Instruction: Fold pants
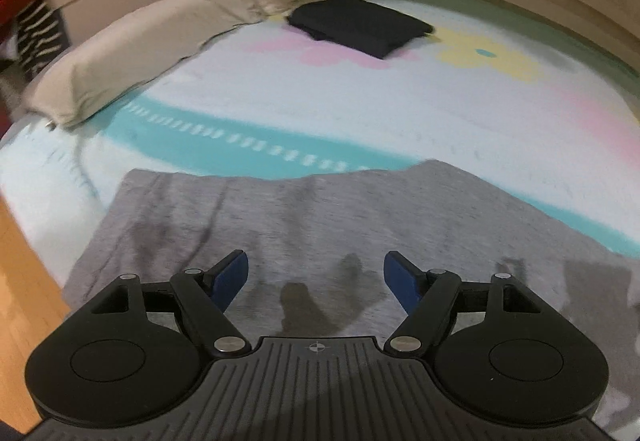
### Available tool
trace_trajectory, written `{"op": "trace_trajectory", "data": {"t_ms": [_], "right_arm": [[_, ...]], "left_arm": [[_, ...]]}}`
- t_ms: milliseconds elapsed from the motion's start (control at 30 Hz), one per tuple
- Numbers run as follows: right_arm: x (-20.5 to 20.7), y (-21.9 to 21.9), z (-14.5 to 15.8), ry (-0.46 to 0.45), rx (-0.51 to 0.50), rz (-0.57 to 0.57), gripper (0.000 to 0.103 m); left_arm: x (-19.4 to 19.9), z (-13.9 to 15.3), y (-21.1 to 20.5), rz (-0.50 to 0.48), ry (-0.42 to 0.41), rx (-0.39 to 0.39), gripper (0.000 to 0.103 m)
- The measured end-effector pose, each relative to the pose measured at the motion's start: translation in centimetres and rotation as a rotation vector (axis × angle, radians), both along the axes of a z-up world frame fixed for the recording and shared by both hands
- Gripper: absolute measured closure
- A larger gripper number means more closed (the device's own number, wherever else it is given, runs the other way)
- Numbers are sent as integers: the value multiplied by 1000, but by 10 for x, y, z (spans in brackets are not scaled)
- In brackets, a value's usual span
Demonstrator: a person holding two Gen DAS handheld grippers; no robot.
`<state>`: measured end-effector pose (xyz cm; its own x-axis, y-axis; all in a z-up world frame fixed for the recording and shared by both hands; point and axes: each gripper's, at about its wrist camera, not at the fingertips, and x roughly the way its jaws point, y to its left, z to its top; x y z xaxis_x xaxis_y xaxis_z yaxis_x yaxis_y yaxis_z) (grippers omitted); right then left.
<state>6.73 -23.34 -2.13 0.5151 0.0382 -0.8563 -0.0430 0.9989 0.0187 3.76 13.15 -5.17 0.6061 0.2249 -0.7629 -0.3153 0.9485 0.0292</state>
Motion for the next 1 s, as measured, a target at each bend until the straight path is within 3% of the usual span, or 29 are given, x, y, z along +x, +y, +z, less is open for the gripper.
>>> {"op": "trace_trajectory", "data": {"t_ms": [100, 233, 300, 533, 700, 833, 1000], "right_arm": [[3, 18, -8, 36, 38, 30, 11], [10, 44, -41, 201, 30, 91, 0], [1, 55, -40, 128, -31, 92, 0], [-9, 59, -41, 113, -25, -43, 0], [-9, 61, -40, 121, -25, -79, 0], [-10, 60, -39, 113, -20, -73, 0], [-12, 61, -38, 100, -27, -69, 0]], "left_arm": [[-1, 0, 9, 23, 5, -10, 29], [-8, 8, 23, 51, -13, 17, 29], [-13, 15, 38, 82, -36, -2, 29], [-41, 31, 92, 183, -94, -205, 29], [-76, 18, 95, 229, -64, -201, 29], [-92, 1, 97, 264, -64, -321, 29], [-84, -23, 103, 283, -39, -431, 29]]}}
